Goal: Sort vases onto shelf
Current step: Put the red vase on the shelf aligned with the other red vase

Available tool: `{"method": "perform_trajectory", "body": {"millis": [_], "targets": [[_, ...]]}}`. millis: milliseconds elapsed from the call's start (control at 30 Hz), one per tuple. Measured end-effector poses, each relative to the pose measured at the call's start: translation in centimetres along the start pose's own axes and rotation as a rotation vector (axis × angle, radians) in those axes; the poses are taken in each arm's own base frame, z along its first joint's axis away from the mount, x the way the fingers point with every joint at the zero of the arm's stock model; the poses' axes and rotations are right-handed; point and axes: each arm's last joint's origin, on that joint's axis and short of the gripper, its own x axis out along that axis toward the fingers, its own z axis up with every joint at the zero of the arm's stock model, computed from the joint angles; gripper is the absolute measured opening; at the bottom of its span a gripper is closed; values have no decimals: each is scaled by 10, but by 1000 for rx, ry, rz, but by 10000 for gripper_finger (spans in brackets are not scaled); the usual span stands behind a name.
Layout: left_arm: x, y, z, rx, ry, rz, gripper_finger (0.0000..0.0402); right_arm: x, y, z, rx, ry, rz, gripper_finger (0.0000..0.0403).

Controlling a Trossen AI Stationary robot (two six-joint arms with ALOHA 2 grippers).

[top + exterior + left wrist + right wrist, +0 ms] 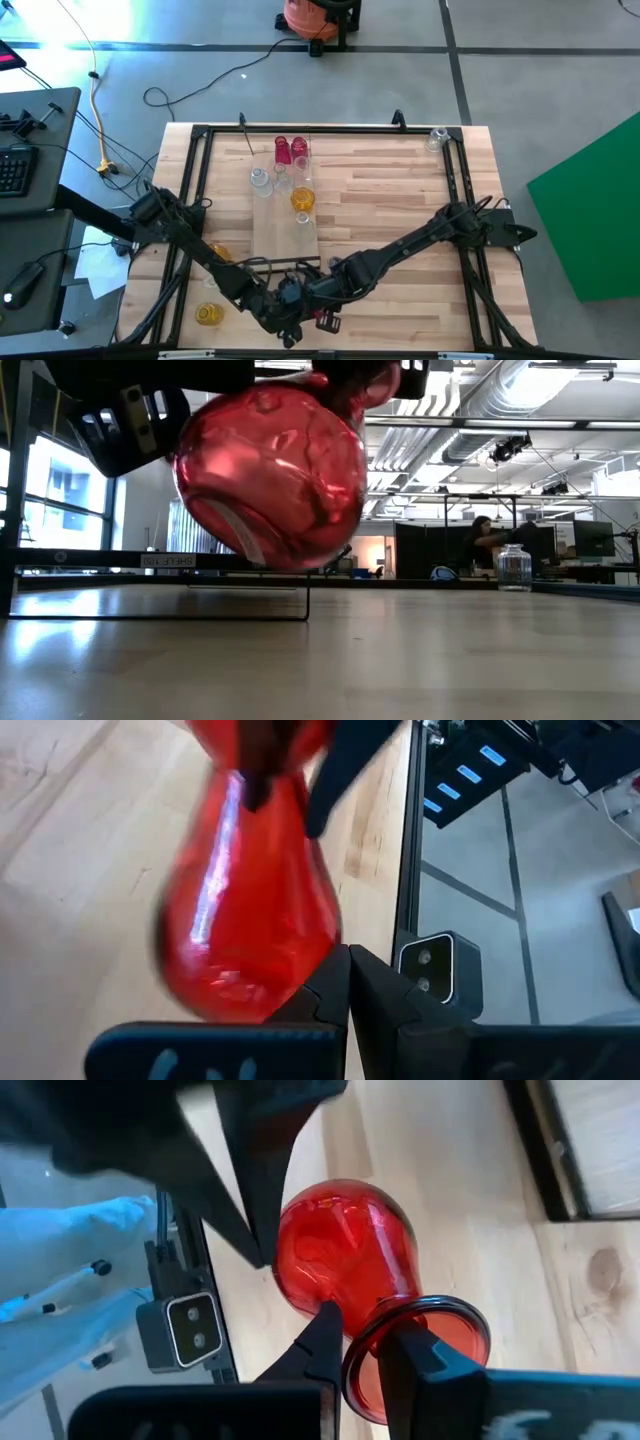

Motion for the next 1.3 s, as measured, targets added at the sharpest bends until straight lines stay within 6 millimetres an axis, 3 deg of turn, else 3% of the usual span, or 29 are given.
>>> {"method": "perform_trajectory", "body": {"millis": [200, 867, 1300], "targets": [[-1, 3, -2, 13, 20, 32, 0, 8, 2, -3, 4, 32, 11, 17], [2, 9, 4, 39, 22, 51, 0, 9, 2, -2, 19, 23, 6, 18], [11, 14, 0, 17, -7, 95, 0, 8, -3, 6, 30, -7, 16, 121]]}}
